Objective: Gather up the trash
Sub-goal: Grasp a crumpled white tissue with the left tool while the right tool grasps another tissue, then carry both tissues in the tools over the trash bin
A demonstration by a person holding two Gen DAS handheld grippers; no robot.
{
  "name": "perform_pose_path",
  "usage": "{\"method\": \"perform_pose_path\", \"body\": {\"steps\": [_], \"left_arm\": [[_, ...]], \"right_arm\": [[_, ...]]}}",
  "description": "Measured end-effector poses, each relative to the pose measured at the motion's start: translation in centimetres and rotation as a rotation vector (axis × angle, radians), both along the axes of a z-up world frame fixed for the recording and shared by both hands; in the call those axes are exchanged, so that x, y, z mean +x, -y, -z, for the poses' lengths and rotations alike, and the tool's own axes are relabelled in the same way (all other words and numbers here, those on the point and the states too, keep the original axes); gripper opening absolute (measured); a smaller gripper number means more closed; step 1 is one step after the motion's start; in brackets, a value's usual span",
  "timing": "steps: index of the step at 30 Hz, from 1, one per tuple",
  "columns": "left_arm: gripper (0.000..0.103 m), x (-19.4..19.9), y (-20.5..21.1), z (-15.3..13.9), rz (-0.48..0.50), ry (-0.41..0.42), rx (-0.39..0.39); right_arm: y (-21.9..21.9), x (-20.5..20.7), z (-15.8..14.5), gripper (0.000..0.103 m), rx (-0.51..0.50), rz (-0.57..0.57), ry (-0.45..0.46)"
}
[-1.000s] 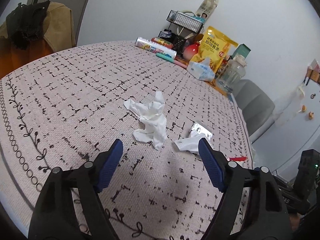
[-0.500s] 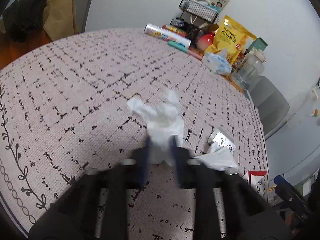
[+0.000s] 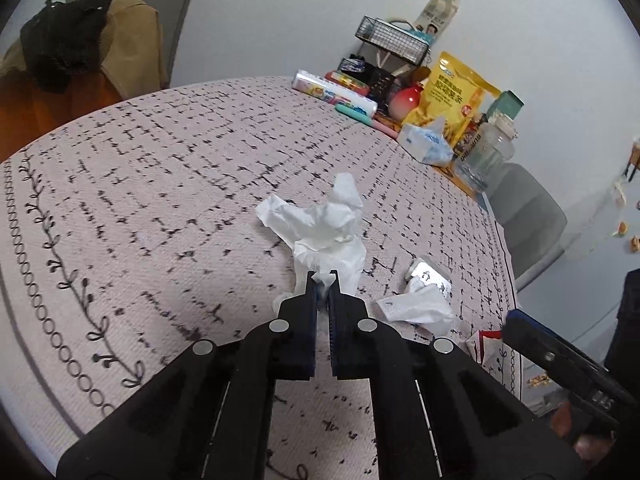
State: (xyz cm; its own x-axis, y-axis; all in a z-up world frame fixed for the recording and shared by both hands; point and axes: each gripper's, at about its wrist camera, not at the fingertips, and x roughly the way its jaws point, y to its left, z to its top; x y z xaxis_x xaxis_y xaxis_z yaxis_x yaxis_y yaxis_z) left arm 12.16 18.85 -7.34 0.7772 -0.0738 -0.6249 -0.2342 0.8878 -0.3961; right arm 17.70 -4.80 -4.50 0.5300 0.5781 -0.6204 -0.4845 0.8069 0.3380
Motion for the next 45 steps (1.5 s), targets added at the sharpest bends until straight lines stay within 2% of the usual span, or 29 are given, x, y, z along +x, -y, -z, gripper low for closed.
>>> {"method": "perform_pose_path", "body": {"steps": [7, 12, 13, 14, 16, 17, 20, 29, 35, 45], "left_arm": [[0.005, -1.1, -1.1, -0.3, -0.038, 0.020, -0.009], [0.005, -1.6, -1.4, -0.4, -0.040, 0.026, -0.019], [0.005, -1.8, -1.4, -0.4, -0.039, 0.028, -0.017], [0.005, -2.0, -1.4, -0.6, -0.037, 0.032, -0.013], [0.005, -2.4, -1.5, -0.7, -0.040, 0.038, -0.006], [0.005, -2.6, -1.6, -0.8, -0.043, 0.039, -0.007], [0.005, -2.8, -1.5, -0.9, -0.048, 0.042, -0.014], [0.006, -2.9, 1.3, -3.0, -0.006, 0.084, 0.011], [0.006, -2.2, 4.2, -4.6, 0.042, 0.113, 0.037], [0.005, -0.5, 9.9, -6.5, 0.144, 0.152, 0.058]], "right_arm": [[-2.5, 2.3, 1.2, 0.057, -0.015, 0.030, -0.067], [-4.6, 3.5, 2.0, 0.057, -0.069, 0.032, -0.083], [-5.0, 3.7, 2.5, 0.053, -0.079, 0.026, -0.106], [-5.1, 3.9, 2.9, 0.042, -0.077, 0.017, -0.136], [-5.2, 3.7, 3.5, 0.030, -0.051, -0.010, -0.179], [-5.1, 3.5, 3.5, 0.024, -0.052, -0.018, -0.174], [-4.9, 2.4, 3.2, 0.018, -0.029, -0.039, -0.167], [-1.9, -0.9, -1.1, 0.016, 0.042, -0.063, -0.038], [1.5, -1.7, -3.0, 0.016, 0.074, -0.008, 0.021], [8.7, -2.3, -4.4, 0.016, 0.099, 0.103, 0.057]]}}
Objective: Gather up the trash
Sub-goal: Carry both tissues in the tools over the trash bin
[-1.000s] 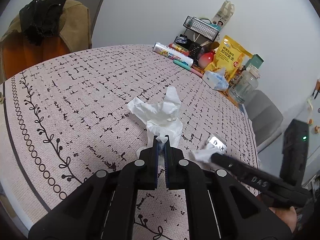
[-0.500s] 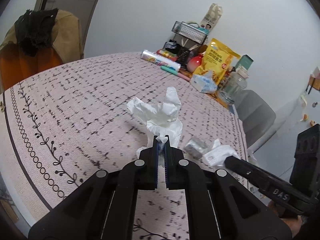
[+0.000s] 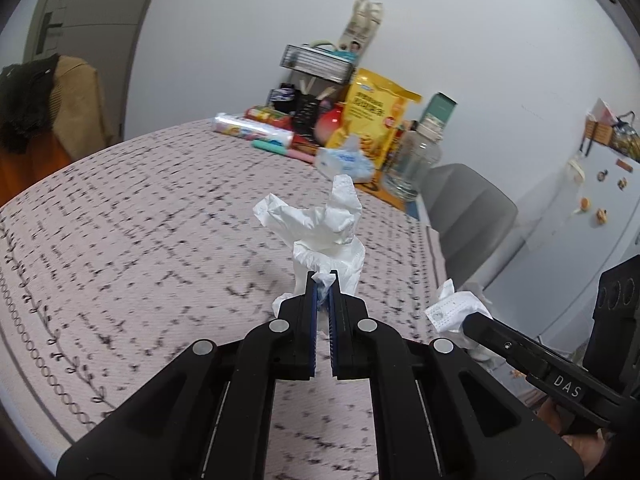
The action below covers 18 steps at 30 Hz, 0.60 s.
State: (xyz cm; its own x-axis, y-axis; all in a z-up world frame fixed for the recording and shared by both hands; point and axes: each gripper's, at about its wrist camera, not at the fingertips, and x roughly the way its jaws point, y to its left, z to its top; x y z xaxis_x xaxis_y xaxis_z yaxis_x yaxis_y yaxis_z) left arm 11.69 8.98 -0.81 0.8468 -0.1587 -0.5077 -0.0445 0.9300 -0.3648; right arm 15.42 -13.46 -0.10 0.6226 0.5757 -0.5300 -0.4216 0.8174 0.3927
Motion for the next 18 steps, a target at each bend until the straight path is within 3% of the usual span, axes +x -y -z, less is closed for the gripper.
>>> {"method": "perform_pose_path", "body": {"steps": [12, 18], "left_arm": [[0.006, 2.5, 8.1, -1.1, 0.150, 0.010, 0.050], [0.005, 4.1, 12.5, -1.0, 0.233, -0.004, 0.076]], "right_arm": [[8.9, -0.7, 0.2, 0.016, 0.021, 0.156, 0.004], [13.6, -0.7, 1.9, 0.016, 0.016, 0.246, -0.032]]}}
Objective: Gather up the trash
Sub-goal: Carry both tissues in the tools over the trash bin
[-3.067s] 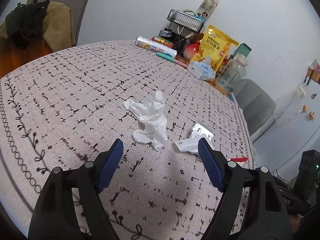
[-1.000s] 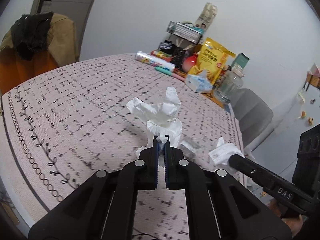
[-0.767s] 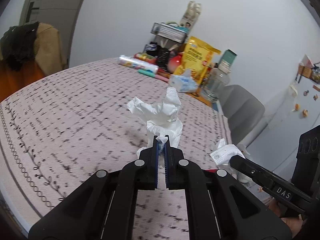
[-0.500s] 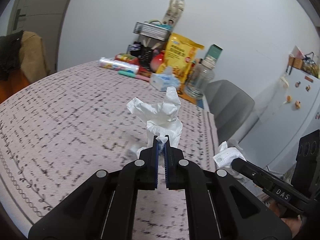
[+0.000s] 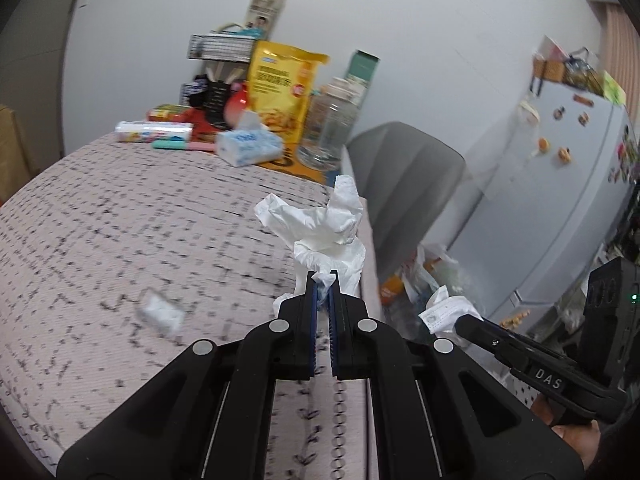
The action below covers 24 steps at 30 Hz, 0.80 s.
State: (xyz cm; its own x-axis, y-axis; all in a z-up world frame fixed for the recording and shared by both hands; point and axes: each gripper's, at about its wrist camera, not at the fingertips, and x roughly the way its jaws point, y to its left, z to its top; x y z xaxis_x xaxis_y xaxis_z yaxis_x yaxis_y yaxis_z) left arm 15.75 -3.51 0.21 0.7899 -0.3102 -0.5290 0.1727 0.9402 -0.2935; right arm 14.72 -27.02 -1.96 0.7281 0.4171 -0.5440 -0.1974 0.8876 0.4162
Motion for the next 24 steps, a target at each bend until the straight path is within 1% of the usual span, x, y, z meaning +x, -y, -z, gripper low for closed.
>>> {"method": "perform_pose_path", "body": {"steps": [8, 12, 18, 24], "left_arm": [[0.005, 1.7, 6.0, 1.1, 0.100, -0.041, 0.032], [0.005, 2.4, 8.9, 2.1, 0.143, -0.072, 0.048], [0.005, 3.7, 12.6, 3.6, 0.190, -0.116, 0.075], [0.006, 5.1, 16.3, 5.8, 0.229, -0.175, 0.094]], "right_arm": [[5.4, -0.5, 2.6, 0.016, 0.019, 0.100, -0.040], [8.1, -0.6, 4.3, 0.016, 0.032, 0.148, -0.068], [11.3, -0.6, 6.9, 0.016, 0.044, 0.206, -0.118], [14.9, -0.5, 10.0, 0.017, 0.058, 0.262, -0.167]]}}
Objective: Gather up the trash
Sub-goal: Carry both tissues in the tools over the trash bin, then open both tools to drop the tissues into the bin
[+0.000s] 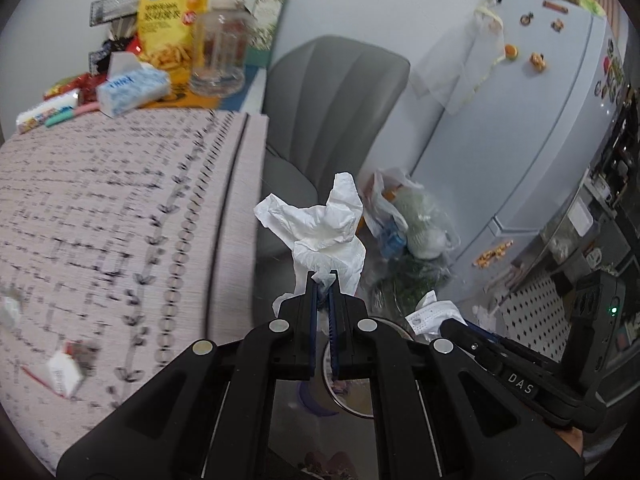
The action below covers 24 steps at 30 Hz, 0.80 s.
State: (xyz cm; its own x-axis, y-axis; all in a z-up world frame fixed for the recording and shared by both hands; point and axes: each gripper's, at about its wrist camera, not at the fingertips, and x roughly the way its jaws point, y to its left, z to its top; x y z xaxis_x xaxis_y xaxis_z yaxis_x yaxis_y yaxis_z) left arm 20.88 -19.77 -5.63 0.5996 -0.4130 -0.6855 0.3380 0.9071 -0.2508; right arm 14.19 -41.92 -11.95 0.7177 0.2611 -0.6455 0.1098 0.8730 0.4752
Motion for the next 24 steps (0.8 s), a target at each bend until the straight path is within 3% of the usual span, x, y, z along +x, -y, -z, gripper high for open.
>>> {"method": "perform_pose_path", "body": {"steps": [12, 15, 17, 24], "left_arm": [[0.005, 1.8, 6.1, 4.7, 0.076, -0.113, 0.059], [0.005, 1.9, 7.1, 5.5, 0.092, -0.136, 0.064], [0.005, 1.9, 7.9, 6.1, 0.108, -0.154, 0.062], [0.005, 1.4, 11.8, 8.3, 0.188, -0.211, 0.082]], "right_arm": [[5.7, 0.0, 7.1, 0.022, 0.064, 0.103, -0.108], [7.0, -0.2, 8.0, 0.033, 0.065, 0.146, -0.115], [8.0, -0.3, 8.3, 0.053, 0.063, 0.180, -0.112], [10.9, -1.3, 8.5, 0.063, 0.068, 0.243, -0.113]]}}
